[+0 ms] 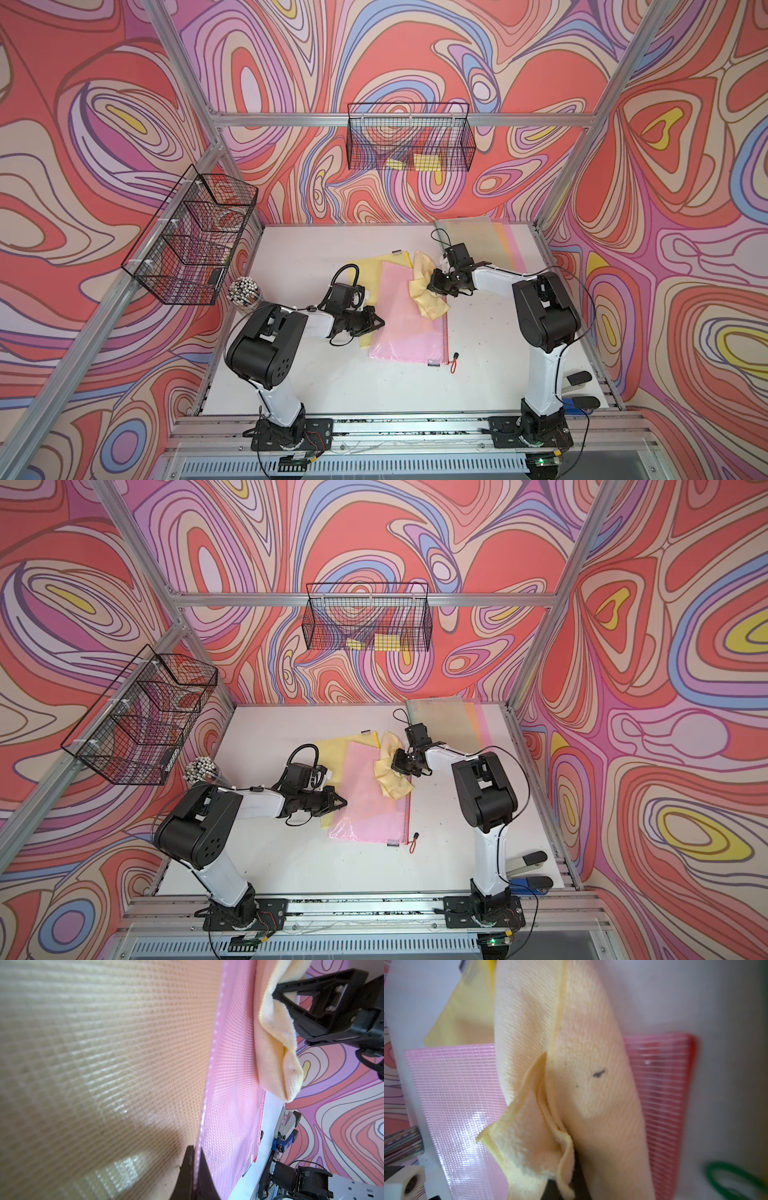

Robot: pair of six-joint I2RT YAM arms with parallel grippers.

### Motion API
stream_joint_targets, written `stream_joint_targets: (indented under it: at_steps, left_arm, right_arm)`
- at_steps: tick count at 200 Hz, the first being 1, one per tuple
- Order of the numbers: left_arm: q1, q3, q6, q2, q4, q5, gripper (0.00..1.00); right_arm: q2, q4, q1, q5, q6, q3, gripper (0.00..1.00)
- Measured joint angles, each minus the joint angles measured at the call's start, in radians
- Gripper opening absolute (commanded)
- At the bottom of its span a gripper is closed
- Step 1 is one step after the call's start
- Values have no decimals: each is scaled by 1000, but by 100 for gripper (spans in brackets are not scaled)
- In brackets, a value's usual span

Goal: Wipe the document bag
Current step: Wipe the dirt from the document bag.

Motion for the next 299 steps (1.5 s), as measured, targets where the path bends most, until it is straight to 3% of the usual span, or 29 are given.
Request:
stream_joint_targets:
  at_steps: [39,86,109,151,205,239,269,299]
  left_arm:
    - [-1,0,-14,0,0,1,0]
    - [-1,0,-21,2,2,1,0]
    - [-1,0,-21,2,0,1,0]
    - [-1,0,-21,2,0,0,0]
    - [-1,1,-29,5,7,-5,0]
    - [-2,3,-42,24,23,-2,0]
    - [-2,5,-57,40,49,10,0]
    - [-2,14,-83,67,87,28,0]
  right_arm:
    - [-1,-27,30,-2,8,35,0]
    - [178,-30,264,-47,37,396,0]
    - [249,-11,306,-77,58,453,0]
    - [261,2,233,-92,60,352,0]
    - [35,40,29,-82,26,22,0]
    - [-51,2,-77,-41,-16,-70,0]
    - [-67,12,-30,-53,-2,-75,0]
    - [-50,2,170,-45,21,15,0]
